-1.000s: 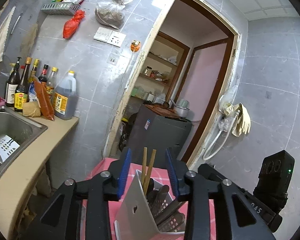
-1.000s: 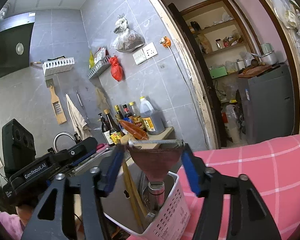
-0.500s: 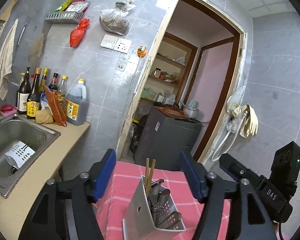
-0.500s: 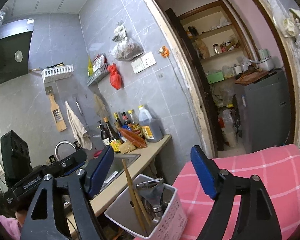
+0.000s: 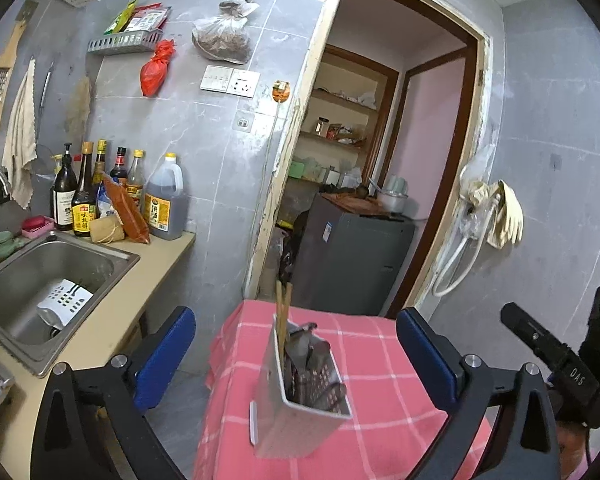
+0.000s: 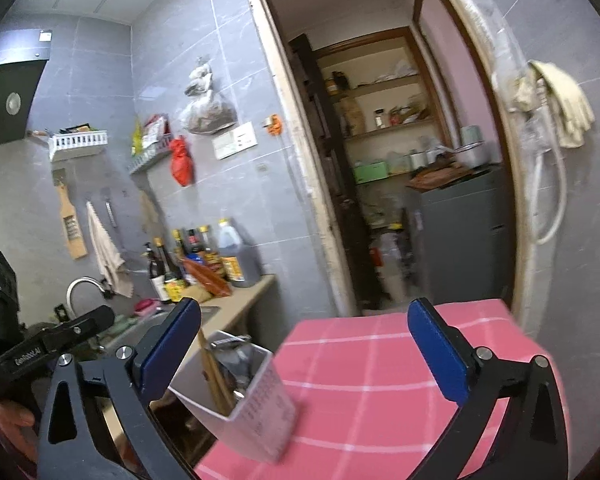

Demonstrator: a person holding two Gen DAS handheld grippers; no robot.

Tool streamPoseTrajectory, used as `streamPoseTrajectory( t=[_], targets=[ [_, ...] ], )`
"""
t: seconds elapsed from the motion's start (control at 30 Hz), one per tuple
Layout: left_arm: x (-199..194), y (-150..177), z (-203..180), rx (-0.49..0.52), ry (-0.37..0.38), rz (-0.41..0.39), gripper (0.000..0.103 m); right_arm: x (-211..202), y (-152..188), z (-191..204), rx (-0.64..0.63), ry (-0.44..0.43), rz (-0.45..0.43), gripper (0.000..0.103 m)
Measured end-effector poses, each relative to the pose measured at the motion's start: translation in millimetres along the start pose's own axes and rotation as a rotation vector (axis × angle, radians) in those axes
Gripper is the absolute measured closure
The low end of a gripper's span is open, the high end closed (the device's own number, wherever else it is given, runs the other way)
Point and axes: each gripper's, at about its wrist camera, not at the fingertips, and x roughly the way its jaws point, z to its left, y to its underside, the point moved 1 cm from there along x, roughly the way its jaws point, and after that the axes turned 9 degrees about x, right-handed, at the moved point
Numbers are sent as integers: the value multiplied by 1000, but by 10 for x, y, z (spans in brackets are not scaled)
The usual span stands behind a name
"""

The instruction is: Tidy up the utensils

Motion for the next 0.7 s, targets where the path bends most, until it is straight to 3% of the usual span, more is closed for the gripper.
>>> streamPoseTrajectory(
  t=[0.33,0.7],
  targets=[
    [-411,185,-298,48,21,36,1,-733,10,-145,-47,151,-23,1],
    [-835,449,-485,76,1,24,1,-1339,167,-139,-88,222,-24,1]
  ],
)
